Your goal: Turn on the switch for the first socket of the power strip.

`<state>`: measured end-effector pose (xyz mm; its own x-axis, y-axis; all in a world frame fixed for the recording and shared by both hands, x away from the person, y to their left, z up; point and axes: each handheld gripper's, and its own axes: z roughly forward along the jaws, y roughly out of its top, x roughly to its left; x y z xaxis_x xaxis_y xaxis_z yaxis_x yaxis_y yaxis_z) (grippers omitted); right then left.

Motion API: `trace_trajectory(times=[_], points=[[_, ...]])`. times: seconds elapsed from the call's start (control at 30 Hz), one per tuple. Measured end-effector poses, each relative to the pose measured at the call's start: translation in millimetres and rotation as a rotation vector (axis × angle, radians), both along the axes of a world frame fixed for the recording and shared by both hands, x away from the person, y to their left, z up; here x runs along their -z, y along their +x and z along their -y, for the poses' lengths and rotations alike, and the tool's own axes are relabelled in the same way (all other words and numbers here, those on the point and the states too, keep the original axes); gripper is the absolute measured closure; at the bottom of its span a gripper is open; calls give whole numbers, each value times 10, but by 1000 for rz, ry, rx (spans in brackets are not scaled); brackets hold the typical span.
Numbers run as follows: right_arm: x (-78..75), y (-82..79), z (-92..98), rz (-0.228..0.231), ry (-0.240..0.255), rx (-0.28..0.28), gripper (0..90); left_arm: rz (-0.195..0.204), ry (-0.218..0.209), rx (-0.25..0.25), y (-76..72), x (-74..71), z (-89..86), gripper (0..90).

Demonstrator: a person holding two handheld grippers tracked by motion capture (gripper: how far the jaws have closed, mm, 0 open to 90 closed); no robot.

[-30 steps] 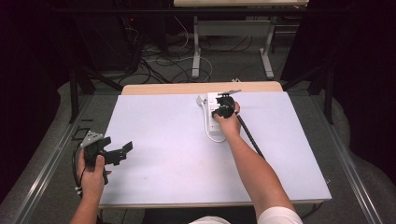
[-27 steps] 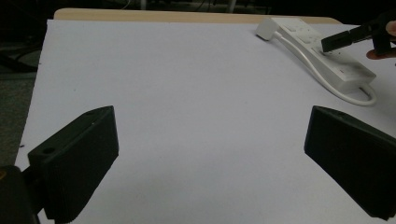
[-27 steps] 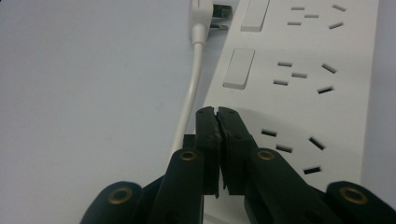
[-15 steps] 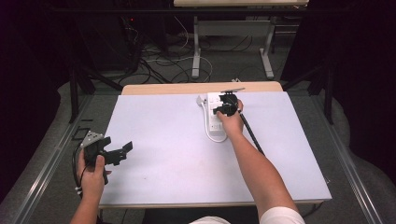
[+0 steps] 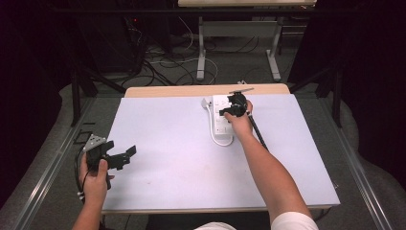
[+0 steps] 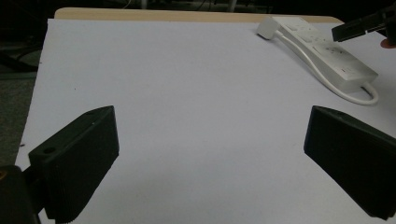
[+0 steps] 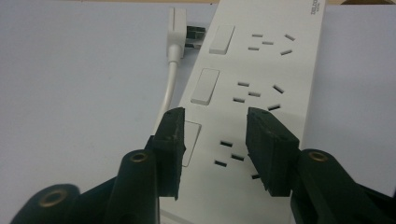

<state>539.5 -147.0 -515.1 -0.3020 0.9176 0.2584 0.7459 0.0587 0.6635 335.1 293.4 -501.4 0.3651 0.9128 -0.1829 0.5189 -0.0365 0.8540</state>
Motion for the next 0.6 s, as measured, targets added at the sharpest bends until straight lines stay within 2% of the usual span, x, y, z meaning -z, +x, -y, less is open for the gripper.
trace_trajectory(times=[0.03,0.07,0.1,0.13,0.3,0.5,0.6], points=[[-6,0,6,1,2,-1,535,-3,1,1,-2,-1,1,31],[-19,-1,21,5,-17,0,483,-3,0,1,-2,-1,3,31],[-19,-1,21,5,-17,0,483,-3,1,2,-2,-1,3,31],[-43,-5,23,33,-52,5,458,-7,0,2,-4,-1,3,31],[-72,-4,47,49,-88,-14,428,-8,2,3,1,11,8,31],[-119,-17,84,30,-70,-46,438,-12,0,6,15,26,13,32],[-138,-23,97,38,-54,-56,443,-15,-2,5,18,22,15,32]])
